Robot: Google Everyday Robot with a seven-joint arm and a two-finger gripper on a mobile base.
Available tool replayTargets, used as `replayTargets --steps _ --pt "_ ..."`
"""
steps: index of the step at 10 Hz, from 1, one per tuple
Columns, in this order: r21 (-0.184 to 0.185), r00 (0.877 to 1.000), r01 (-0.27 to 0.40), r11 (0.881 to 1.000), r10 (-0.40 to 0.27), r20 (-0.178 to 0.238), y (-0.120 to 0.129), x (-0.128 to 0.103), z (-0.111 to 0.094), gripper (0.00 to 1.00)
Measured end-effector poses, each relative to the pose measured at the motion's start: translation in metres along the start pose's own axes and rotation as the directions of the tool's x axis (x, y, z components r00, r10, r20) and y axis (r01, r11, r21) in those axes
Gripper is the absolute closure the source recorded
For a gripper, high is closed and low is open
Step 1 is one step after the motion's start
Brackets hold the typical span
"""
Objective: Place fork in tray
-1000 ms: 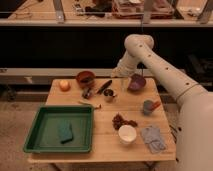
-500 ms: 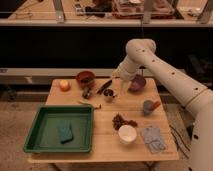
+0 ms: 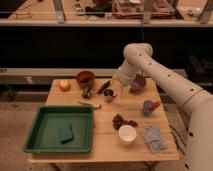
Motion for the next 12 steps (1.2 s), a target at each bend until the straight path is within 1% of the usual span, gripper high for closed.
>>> replayTargets --steps 3,4,5,6,8,10,12 --pt "-0.006 1.0 -0.017 1.0 0.017 0.012 0.017 0.008 0.025 0.36" --pt "0.003 0.999 -0.012 1.0 0.012 0.03 0.022 0.008 0.031 0.42" --pt "0.013 0.999 0.0 1.0 -0.001 0.044 0.025 0.007 0.034 0.52" --pt "0.024 0.999 0.013 1.0 -0.014 0.052 0.026 0.006 0.036 0.6" --pt "0.049 0.995 0.045 0.998 -0.049 0.086 0.026 0.002 0.043 0.82" --pt "0.062 0.993 0.062 0.996 -0.068 0.1 0.022 0.001 0.046 0.98" --pt "0.068 0.99 0.087 0.994 -0.094 0.107 0.014 -0.007 0.05 1.0"
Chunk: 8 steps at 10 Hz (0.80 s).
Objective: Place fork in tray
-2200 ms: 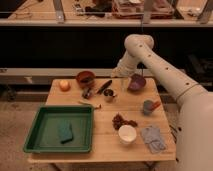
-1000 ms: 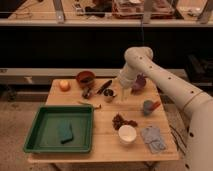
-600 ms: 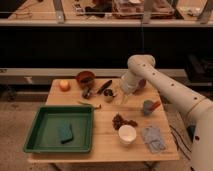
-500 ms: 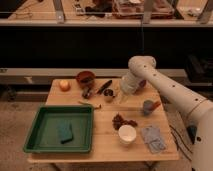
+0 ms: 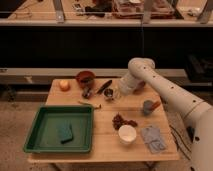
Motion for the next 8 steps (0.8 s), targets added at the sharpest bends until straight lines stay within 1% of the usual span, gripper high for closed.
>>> replayTargets --steps 1,2,3,4,6,7,8 --pt "0.01 1.0 0.013 1.0 -0.013 0.001 -0.004 -0.003 -0.001 1.0" --pt "0.035 1.0 0.027 0.999 -0.027 -0.003 -0.012 -0.008 -0.009 1.0" --pt "0.061 0.999 0.033 0.998 -0.032 -0.014 -0.019 -0.013 -0.022 1.0" --pt "0.085 0.999 0.034 0.996 -0.031 -0.031 -0.028 -0.016 -0.039 1.0" --pt "0.127 0.999 0.038 0.991 -0.034 -0.037 -0.047 -0.028 -0.081 1.0" --pt "0.146 0.999 0.041 0.988 -0.037 -0.03 -0.056 -0.036 -0.1 1.0" --pt "0.173 0.999 0.043 0.984 -0.043 -0.007 -0.066 -0.046 -0.13 1.0"
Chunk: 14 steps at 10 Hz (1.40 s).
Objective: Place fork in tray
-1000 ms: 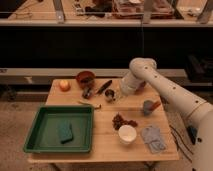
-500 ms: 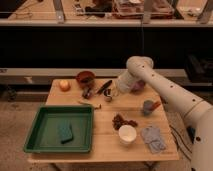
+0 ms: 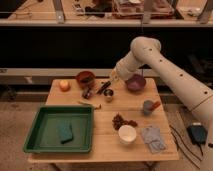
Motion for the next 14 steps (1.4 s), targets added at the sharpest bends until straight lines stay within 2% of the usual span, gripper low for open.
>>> replayTargets --steps 2,4,6,8,9,10,13,14 --pt "0.006 1.0 0.001 1.0 -0.001 0.019 -0.016 -0.013 -0.027 1.0" --pt "-0.012 0.998 -0.003 1.0 0.004 0.07 -0.026 -0.028 -0.041 1.0" --pt "-0.048 0.991 0.019 0.999 -0.013 0.13 -0.027 -0.045 -0.034 1.0" --pt "-0.111 0.968 0.094 0.989 -0.065 0.241 -0.019 -0.08 0.0 1.0" --pt "-0.13 0.953 0.134 0.982 -0.092 0.289 -0.013 -0.099 0.014 1.0" --pt "-0.148 0.929 0.185 0.972 -0.124 0.348 -0.002 -0.126 0.031 1.0" --pt "-0.164 0.883 0.275 0.947 -0.182 0.432 0.013 -0.166 0.042 1.0" --pt "-0.172 0.865 0.323 0.931 -0.216 0.452 0.022 -0.179 0.04 1.0"
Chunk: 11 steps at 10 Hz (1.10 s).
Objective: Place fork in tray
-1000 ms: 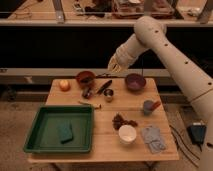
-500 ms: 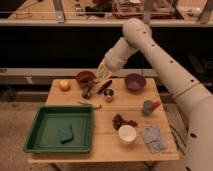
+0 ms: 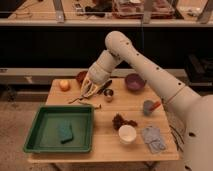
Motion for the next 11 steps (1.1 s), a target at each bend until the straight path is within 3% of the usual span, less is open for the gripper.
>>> replayTargets --steps 2,3,5,10,11 --pt "-0.035 0.999 0.045 0.998 -0.045 -0.018 0.009 -0.01 0.007 1.0" --pt "-0.063 0.994 0.097 0.993 -0.1 -0.043 0.014 -0.019 0.016 1.0" --pt "-0.082 0.984 0.153 0.985 -0.159 -0.076 0.021 -0.027 0.023 1.0" --pt "-0.078 0.981 0.171 0.982 -0.177 -0.084 0.023 -0.028 0.026 1.0" --pt "-0.069 0.972 0.212 0.975 -0.218 -0.087 0.024 -0.03 0.034 1.0"
